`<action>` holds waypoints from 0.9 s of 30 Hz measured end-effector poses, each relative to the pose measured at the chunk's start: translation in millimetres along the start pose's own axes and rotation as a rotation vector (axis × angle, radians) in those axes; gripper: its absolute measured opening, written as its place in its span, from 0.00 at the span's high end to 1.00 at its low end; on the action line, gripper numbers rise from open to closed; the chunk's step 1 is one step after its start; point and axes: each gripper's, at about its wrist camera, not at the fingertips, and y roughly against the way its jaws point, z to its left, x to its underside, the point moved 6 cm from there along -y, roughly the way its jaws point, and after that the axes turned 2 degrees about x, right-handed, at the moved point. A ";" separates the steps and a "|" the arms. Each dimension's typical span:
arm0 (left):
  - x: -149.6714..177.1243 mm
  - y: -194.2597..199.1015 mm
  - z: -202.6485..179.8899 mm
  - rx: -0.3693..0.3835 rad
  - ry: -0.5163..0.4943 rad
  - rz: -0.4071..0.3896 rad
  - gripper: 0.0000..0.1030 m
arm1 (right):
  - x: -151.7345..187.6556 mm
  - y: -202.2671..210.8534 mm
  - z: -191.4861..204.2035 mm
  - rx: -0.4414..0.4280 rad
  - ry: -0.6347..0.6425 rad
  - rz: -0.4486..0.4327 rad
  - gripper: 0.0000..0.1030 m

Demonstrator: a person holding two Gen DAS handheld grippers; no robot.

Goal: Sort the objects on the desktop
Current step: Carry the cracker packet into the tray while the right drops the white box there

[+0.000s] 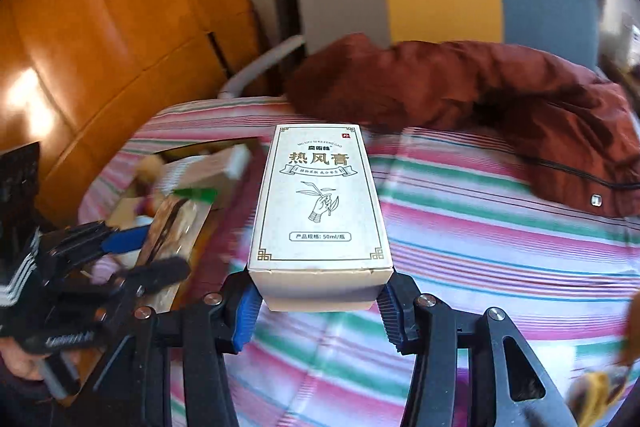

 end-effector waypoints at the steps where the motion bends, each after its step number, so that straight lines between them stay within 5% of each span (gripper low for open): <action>1: -0.3 3.7 10.6 -0.014 0.013 -0.007 0.52 | 0.4 -2.3 11.2 -0.013 0.004 0.002 0.50; 6: -5.1 18.4 71.5 -0.103 0.085 -0.038 0.51 | -1.6 -17.4 56.5 -0.064 0.002 0.022 0.50; 9: -9.7 9.6 104.7 -0.170 0.083 0.001 0.32 | -3.6 -30.0 81.0 -0.104 -0.019 0.037 0.49; 11: -8.2 7.5 124.7 -0.191 0.130 0.015 0.26 | -3.7 -39.4 94.2 -0.118 -0.032 0.048 0.38; 12: -5.9 11.1 133.4 -0.185 0.164 0.009 0.26 | -2.7 -44.9 98.2 -0.116 -0.044 0.056 0.22; 13: -4.1 14.4 137.5 -0.177 0.182 -0.003 0.26 | -0.9 -48.6 101.8 -0.117 -0.051 0.061 0.21; 27: 27.9 56.8 111.1 -0.145 0.143 -0.093 0.26 | 45.1 -33.7 102.2 0.001 0.027 0.103 0.21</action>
